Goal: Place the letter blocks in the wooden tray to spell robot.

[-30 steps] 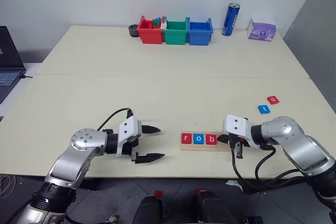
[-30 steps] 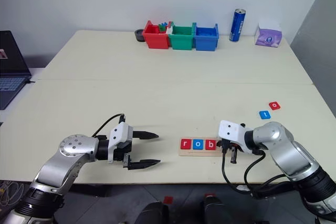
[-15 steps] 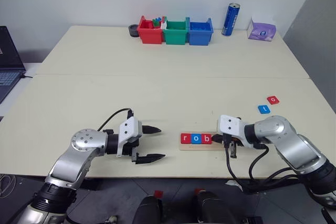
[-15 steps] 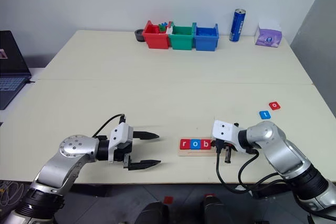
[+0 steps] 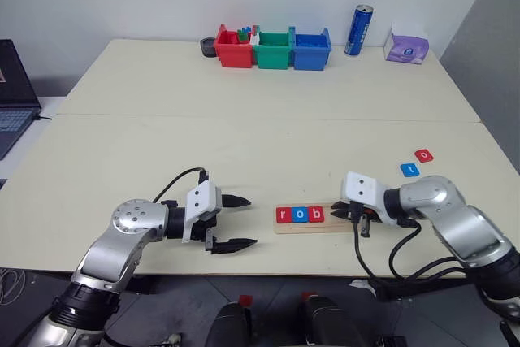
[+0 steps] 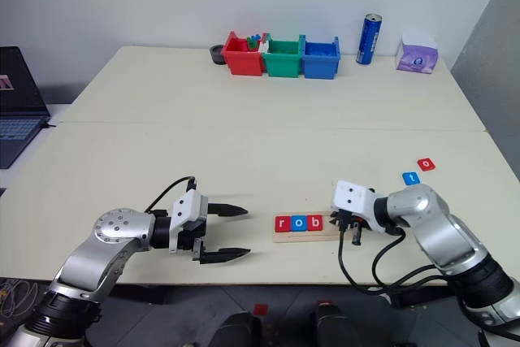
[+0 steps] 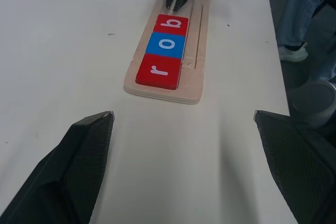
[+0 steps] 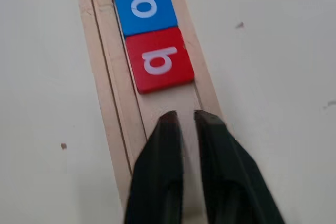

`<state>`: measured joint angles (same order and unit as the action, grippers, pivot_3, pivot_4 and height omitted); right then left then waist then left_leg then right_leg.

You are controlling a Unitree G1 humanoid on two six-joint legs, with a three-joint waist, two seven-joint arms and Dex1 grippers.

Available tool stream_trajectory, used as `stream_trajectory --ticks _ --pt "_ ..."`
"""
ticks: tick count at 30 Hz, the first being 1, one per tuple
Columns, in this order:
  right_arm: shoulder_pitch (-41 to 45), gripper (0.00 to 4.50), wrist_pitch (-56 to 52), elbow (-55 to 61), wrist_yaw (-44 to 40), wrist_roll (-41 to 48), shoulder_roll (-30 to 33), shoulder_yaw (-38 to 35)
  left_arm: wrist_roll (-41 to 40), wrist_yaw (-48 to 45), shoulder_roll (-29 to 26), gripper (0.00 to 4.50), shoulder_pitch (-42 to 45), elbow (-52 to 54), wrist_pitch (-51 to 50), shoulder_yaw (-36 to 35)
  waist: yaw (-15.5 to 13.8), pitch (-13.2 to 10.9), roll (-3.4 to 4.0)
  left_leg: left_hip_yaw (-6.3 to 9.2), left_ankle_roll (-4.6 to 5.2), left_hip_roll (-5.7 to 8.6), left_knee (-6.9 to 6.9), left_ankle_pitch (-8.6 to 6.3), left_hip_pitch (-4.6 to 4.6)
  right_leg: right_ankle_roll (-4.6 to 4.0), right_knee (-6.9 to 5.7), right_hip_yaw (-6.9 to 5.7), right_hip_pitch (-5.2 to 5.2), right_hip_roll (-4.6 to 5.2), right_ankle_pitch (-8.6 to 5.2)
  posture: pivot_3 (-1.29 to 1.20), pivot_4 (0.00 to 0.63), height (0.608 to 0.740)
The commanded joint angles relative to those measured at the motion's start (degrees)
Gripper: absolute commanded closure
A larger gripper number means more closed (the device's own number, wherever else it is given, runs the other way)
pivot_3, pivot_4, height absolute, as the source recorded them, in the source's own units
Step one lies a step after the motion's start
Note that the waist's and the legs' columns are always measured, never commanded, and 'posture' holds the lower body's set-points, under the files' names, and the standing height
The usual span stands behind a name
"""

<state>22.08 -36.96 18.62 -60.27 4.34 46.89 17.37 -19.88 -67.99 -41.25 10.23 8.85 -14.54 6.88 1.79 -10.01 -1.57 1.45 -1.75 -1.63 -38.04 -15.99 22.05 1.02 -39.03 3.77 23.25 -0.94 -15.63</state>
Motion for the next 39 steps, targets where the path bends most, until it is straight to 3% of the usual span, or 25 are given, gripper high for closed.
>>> stream_trajectory --ticks 1,8,10,13,18,26,32,35,39 --pt "-1.94 2.88 -5.66 5.47 1.81 6.19 -0.17 -9.71 -0.5 0.53 0.02 0.0 0.63 2.62 -0.07 -0.47 -0.03 0.0 0.0 0.0 0.0 0.0 0.0 0.0 0.0 0.0 0.0 -0.01 0.0 0.0 0.0 0.0 0.15 0.74" --pt "-4.31 0.43 -12.22 0.54 19.33 8.67 -9.36 -28.8 -1.06 0.17 0.1 0.0 0.29 2.11 0.16 -0.77 -0.02 0.01 -0.01 -0.02 0.0 0.01 0.0 0.0 0.0 0.0 -0.02 0.01 -0.02 0.0 0.0 0.0 0.15 0.74" --pt "-3.54 0.02 -10.48 -3.77 26.32 6.32 -11.87 -31.9 -1.26 -0.16 0.16 0.0 0.39 1.72 0.31 -0.74 0.0 0.01 -0.01 -0.06 0.0 0.01 0.0 0.0 0.0 0.0 -0.01 0.02 -0.02 0.0 0.01 0.0 0.15 0.74" --pt "0.12 0.02 -7.3 -12.04 32.72 3.69 -12.74 -32.91 -1.21 -0.96 0.39 0.0 1.12 0.78 0.75 -0.41 0.04 0.0 0.01 -0.13 -0.01 0.02 0.01 0.0 -0.01 -0.01 -0.01 0.08 -0.01 0.0 0.01 0.0 0.15 0.74" --pt "10.76 0.02 2.14 -34.62 35.57 -0.08 -9.94 -30.21 -0.66 -2.09 1.06 0.0 2.9 -1.33 1.67 0.14 0.32 -0.04 0.09 -0.3 0.0 0.07 0.02 0.0 -0.05 -0.01 -0.02 0.21 0.03 -0.03 0.02 0.0 0.15 0.74" --pt "25.59 0.02 12.31 -68.8 31.58 -2.58 -6.48 -26.29 -0.3 -2.32 1.36 0.0 2.81 -1.63 2.42 0.28 0.8 -0.05 0.09 -0.29 0.02 0.05 0.13 -0.01 -0.02 -0.03 0.04 0.25 0.03 -0.03 0.03 0.0 0.15 0.74" --pt "27.97 0.02 13.54 -77.5 27.92 -3.19 -5.75 -24.59 -0.84 -1.14 0.58 0.0 1.13 1.08 0.83 -0.67 0.93 -0.07 0.14 -0.27 0.05 0.05 0.1 -0.03 0.02 -0.03 0.05 0.27 0.03 0.04 0.03 0.0 0.15 0.74" --pt "27.55 0.63 13.37 -78.84 27.84 -3.15 -5.92 -24.77 -1.13 -0.81 0.06 0.0 0.62 1.95 0.2 -1.01 0.93 -0.07 0.14 -0.22 0.04 0.05 0.08 -0.03 -0.01 -0.03 0.01 0.28 0.0 0.03 0.03 0.0 0.15 0.74" --pt "26.58 1.94 13.13 -78.65 27.24 -2.69 -6.58 -25.01 -1.18 -0.86 -0.19 0.0 0.53 2.28 -0.29 -1.34 0.86 -0.07 0.14 -0.16 0.04 0.06 0.06 -0.03 -0.03 -0.03 0.0 0.26 -0.05 0.03 0.03 0.0 0.15 0.74"
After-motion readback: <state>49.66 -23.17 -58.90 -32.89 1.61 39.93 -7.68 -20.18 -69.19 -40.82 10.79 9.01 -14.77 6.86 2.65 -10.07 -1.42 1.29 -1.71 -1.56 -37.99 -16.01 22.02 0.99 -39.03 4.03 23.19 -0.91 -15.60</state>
